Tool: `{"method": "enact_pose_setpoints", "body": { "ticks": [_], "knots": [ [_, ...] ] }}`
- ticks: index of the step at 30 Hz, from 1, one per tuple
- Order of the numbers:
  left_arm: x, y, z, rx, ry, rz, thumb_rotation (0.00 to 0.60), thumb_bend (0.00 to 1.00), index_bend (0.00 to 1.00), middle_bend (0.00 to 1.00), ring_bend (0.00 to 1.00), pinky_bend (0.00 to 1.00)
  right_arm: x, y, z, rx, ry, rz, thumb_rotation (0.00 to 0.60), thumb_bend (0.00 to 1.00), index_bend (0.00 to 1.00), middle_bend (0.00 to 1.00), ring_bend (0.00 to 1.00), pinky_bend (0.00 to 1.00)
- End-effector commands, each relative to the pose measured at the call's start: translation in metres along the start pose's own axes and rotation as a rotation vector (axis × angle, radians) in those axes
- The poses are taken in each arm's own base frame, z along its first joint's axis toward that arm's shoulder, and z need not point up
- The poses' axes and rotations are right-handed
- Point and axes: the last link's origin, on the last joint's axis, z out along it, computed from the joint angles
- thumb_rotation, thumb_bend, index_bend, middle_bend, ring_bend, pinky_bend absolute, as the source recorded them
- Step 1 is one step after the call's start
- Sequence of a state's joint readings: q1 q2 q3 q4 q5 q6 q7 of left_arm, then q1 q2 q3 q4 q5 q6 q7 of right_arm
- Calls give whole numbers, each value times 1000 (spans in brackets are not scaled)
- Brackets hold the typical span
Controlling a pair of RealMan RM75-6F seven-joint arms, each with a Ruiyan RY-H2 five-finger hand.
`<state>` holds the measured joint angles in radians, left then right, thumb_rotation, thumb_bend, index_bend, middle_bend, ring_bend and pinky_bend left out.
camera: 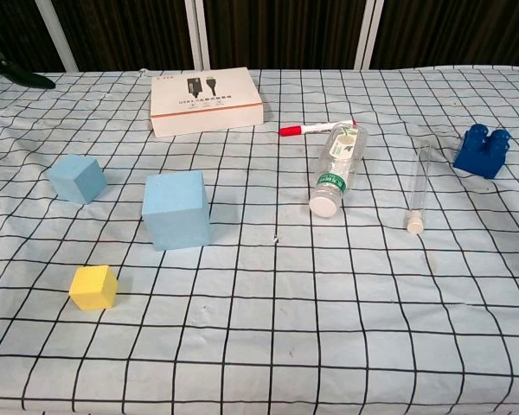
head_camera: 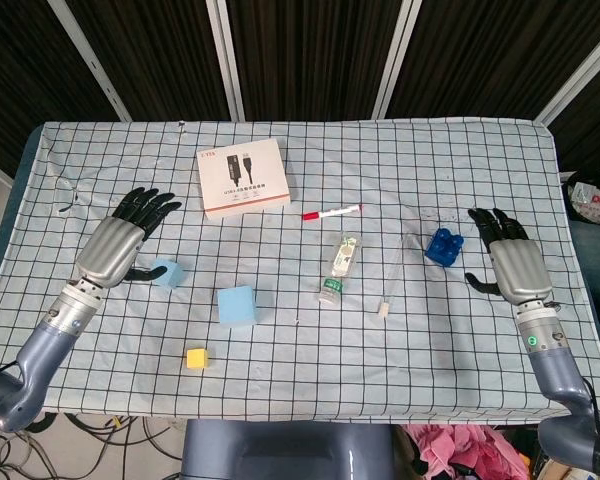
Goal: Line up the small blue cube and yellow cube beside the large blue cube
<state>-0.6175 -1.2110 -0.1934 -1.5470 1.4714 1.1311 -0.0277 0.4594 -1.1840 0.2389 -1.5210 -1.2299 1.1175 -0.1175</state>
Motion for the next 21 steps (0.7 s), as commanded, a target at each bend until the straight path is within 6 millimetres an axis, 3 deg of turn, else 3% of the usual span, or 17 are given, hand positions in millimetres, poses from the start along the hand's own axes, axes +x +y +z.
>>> {"method": "enact_pose_setpoints", "body": {
  "ticks": [1,21],
  "knots": [
    [0,1,0,-2,1,1,600,119,112,89,0,0,0,0,0,1,0,-3,600,189,10,61,0,108],
    [3,2,0,-4,8,9,600,119,112,90,0,0,2,2,-2,-5,4,-1,600,189,9,61,0,108]
  ]
}}
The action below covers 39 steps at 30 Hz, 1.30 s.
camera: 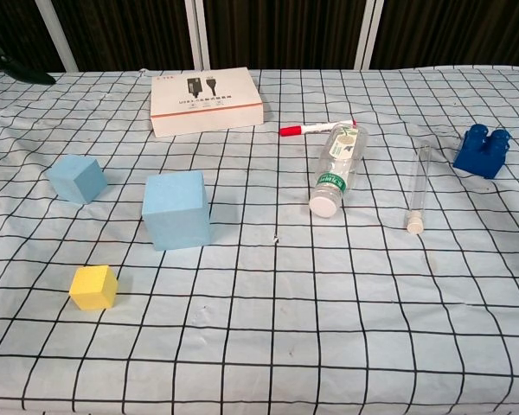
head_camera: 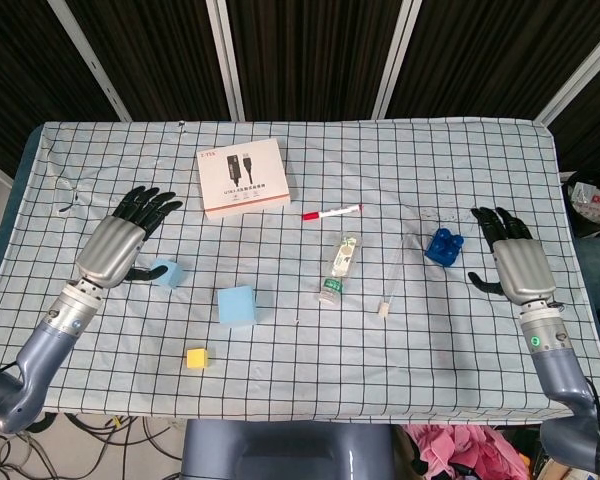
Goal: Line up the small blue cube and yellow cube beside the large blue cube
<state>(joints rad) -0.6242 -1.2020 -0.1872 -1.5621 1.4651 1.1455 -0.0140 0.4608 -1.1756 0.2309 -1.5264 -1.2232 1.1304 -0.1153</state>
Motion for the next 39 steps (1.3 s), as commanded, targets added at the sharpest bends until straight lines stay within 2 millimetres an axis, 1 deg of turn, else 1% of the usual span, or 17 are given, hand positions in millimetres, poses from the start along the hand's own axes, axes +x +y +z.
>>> {"method": "enact_pose_setpoints", "body": {
  "ticks": [1,8,11,13,15,16,19,22,24,27,31,33,35,37,39],
  "knots": [
    [-1,0,-1,1,-6,2,600,119,112,90,0,0,-1,0,-1,0,-3,-1,600,189,9,61,0,108],
    [0,-2,-3,3,-4,8,600,119,112,91,0,0,5,4,-4,-7,13,9,600,189,9,61,0,108],
    [0,-4,-8,8,-5,15,600,119,112,91,0,0,8,8,-11,-14,22,10,600,189,9,62,0,108],
    [-2,-8,-13,26,-14,28,600,119,112,91,0,0,9,13,-20,-27,28,11,600,190,10,62,0,108],
    [-5,-15,-26,62,-42,66,600,119,112,91,0,0,9,19,-38,-45,33,17,600,189,9,62,0,108],
    [-6,-17,-33,83,-53,81,600,119,112,91,0,0,8,24,-51,-53,37,16,600,189,9,62,0,108],
    [-11,-21,-51,136,-93,94,600,114,112,90,0,0,8,35,-81,-74,60,1,600,189,10,61,0,108],
    [-16,-26,-63,166,-145,101,600,98,112,91,0,0,7,47,-108,-102,87,-11,600,189,10,62,0,108],
    [-18,-30,-68,182,-169,110,600,86,112,92,0,0,6,50,-121,-112,101,-7,600,189,10,61,0,108],
    [-23,-37,-74,207,-199,127,600,82,113,92,0,0,-2,56,-144,-140,112,17,600,189,10,61,0,108],
    [-34,-43,-75,234,-248,118,600,82,115,93,0,0,-19,60,-161,-162,101,48,600,189,10,61,0,108],
    [-38,-45,-71,247,-277,94,600,82,115,95,0,0,-22,63,-161,-163,86,38,600,189,10,61,0,108],
    [-41,-50,-62,258,-303,83,600,82,116,98,0,0,-21,63,-160,-163,102,35,600,189,10,61,0,108],
    [-44,-53,-52,257,-329,103,600,82,122,102,0,0,-22,61,-160,-156,106,40,600,190,10,61,0,108],
    [-47,-54,-46,253,-350,116,600,82,132,104,0,0,-22,61,-161,-153,108,40,600,189,10,61,0,108]
  ]
}}
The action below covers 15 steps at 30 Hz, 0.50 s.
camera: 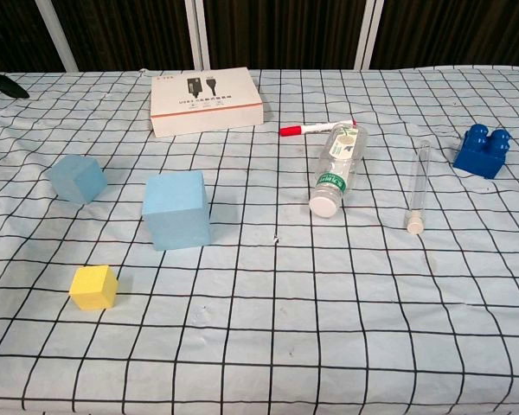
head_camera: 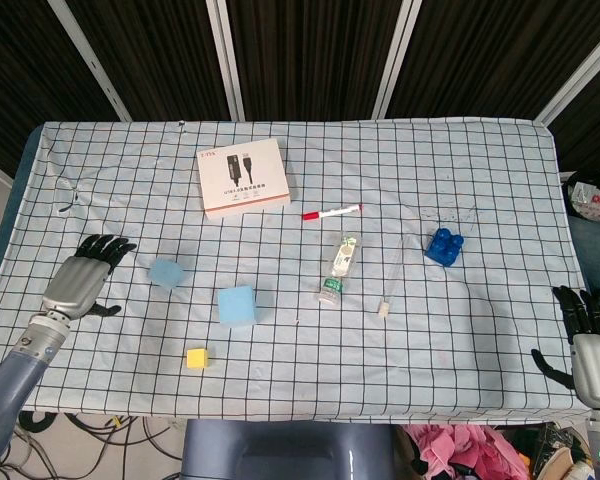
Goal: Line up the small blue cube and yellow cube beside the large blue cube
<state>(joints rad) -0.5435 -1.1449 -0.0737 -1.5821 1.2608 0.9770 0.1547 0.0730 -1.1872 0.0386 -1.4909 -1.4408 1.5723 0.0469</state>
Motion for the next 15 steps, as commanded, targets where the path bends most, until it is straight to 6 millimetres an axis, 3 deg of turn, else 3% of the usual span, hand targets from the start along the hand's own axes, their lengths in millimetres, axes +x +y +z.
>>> {"method": "enact_pose_setpoints", "body": {
  "ticks": [1,8,15],
  "knots": [
    [0,2,21,-2,-44,29,600,82,137,104,0,0,0,0,0,3,3,2,600,189,11,61,0,108],
    [-7,10,52,-11,-116,70,600,84,164,103,0,0,-1,0,0,3,4,4,600,189,11,62,0,108],
    [-14,23,67,-35,-135,77,600,114,190,102,0,0,0,-1,0,3,12,4,600,189,11,61,0,108]
  ]
}}
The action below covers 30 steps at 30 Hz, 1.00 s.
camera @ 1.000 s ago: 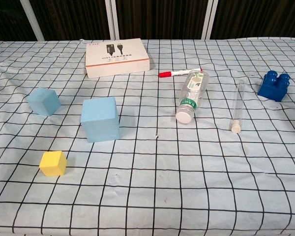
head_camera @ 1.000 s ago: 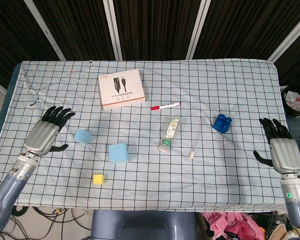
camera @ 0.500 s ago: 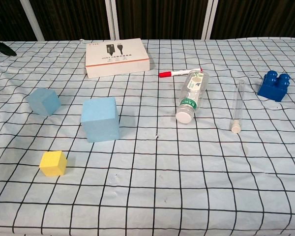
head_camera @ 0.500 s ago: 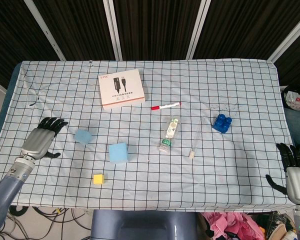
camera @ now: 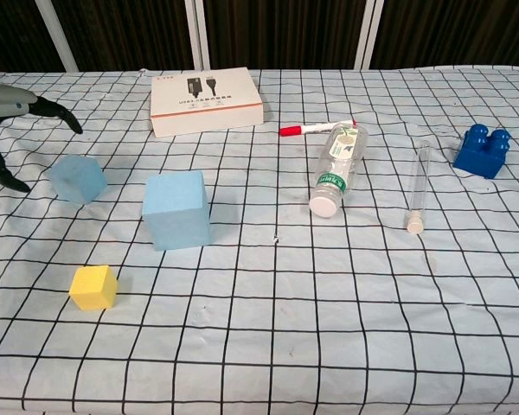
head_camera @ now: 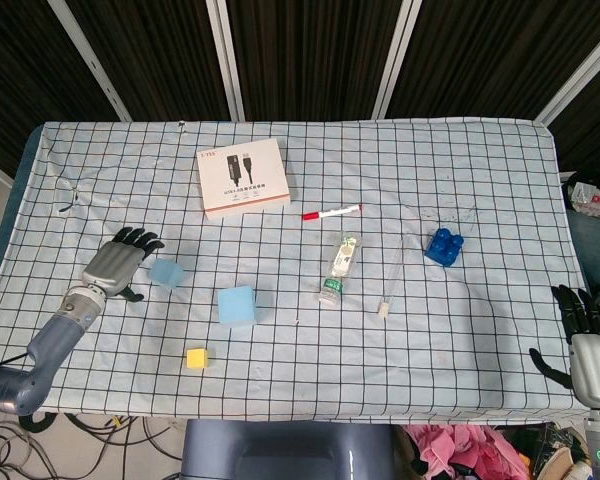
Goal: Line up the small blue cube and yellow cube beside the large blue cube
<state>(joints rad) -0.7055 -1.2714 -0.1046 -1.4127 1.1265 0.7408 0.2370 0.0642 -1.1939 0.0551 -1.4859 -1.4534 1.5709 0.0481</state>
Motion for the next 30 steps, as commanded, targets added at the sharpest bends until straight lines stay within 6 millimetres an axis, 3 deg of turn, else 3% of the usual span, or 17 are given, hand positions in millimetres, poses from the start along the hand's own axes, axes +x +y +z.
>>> {"method": "enact_pose_setpoints", "body": {
  "ticks": [1,14,30],
  "knots": [
    [-2,4,8,-3,-8,7,600,114,192,101,0,0,1,0,0,-2,3,-1,600,189,11,61,0,108],
    [-10,9,31,29,-22,28,600,190,272,103,0,0,0,6,-2,-21,-1,-5,600,189,11,62,0,108],
    [-12,12,36,49,-16,32,600,261,392,125,0,0,-1,9,-1,-32,0,-5,600,190,11,62,0,108]
  ]
}}
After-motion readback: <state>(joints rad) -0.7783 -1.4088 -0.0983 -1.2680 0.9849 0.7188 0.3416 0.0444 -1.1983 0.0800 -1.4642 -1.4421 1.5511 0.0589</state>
